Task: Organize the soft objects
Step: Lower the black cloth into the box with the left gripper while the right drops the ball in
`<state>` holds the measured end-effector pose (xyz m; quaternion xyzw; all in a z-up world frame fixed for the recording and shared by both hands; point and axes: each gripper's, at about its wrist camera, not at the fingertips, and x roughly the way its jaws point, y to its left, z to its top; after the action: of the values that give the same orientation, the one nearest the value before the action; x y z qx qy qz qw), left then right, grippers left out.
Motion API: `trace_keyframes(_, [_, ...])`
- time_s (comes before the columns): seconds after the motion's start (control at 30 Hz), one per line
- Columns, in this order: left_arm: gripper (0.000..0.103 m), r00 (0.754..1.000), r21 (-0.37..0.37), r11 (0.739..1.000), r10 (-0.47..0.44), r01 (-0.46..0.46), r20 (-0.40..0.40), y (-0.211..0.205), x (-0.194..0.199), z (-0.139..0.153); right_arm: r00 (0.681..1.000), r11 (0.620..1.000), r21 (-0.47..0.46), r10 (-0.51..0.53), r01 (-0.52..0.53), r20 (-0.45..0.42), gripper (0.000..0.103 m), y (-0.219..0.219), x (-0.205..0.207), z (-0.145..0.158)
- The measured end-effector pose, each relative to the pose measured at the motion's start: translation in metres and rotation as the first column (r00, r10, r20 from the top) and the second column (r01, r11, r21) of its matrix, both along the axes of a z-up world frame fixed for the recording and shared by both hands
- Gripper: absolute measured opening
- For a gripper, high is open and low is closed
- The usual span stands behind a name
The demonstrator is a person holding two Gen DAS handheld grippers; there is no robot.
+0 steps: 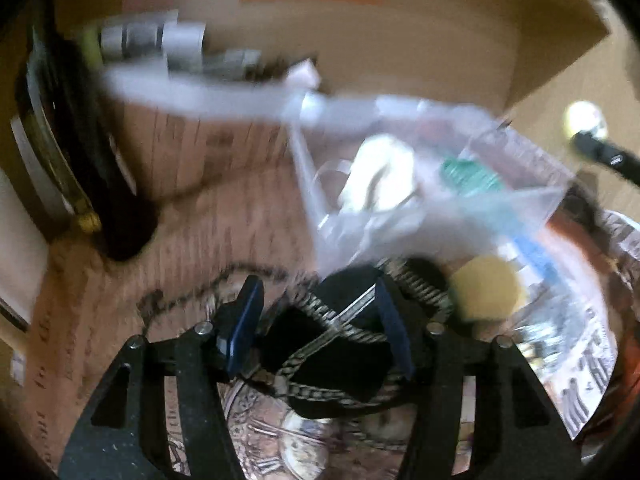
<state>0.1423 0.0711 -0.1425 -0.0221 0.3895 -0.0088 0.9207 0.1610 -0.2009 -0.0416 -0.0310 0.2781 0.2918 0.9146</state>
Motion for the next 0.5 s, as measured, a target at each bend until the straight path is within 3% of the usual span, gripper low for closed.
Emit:
trace_keyframes(0.1, [0.058,0.998,-0.060,0.998,-0.040,0.037,-0.057,0.006,0.007,-0.018,1.000,1.000,-0.011,0.011,-0.011,0.001,0.038,0.003,0.003,-0.001])
trace_keyframes(0.17, [0.046,0.997,-0.048,0.997,-0.056,0.054,-0.060,0.004,0.007,-0.022,1.000,1.000,-0.017,0.014,-0.014,-0.004,0.038,0.005,0.005,-0.003])
trace_keyframes(0.27, [0.032,0.997,-0.011,0.997,-0.075,0.075,-0.022,-0.005,-0.001,-0.019,1.000,1.000,-0.019,0.018,-0.019,-0.015,0.038,0.007,0.008,-0.006])
trace_keyframes(0.37, [0.026,0.998,0.024,0.998,-0.059,0.059,0.024,-0.010,-0.013,-0.012,1.000,1.000,-0.022,0.020,-0.020,-0.018,0.038,0.008,0.008,-0.007])
trace_keyframes(0.5, [0.022,0.996,-0.014,0.999,-0.039,0.041,0.086,-0.009,-0.031,0.008,1.000,1.000,-0.020,0.016,-0.017,-0.015,0.038,0.006,0.008,-0.006])
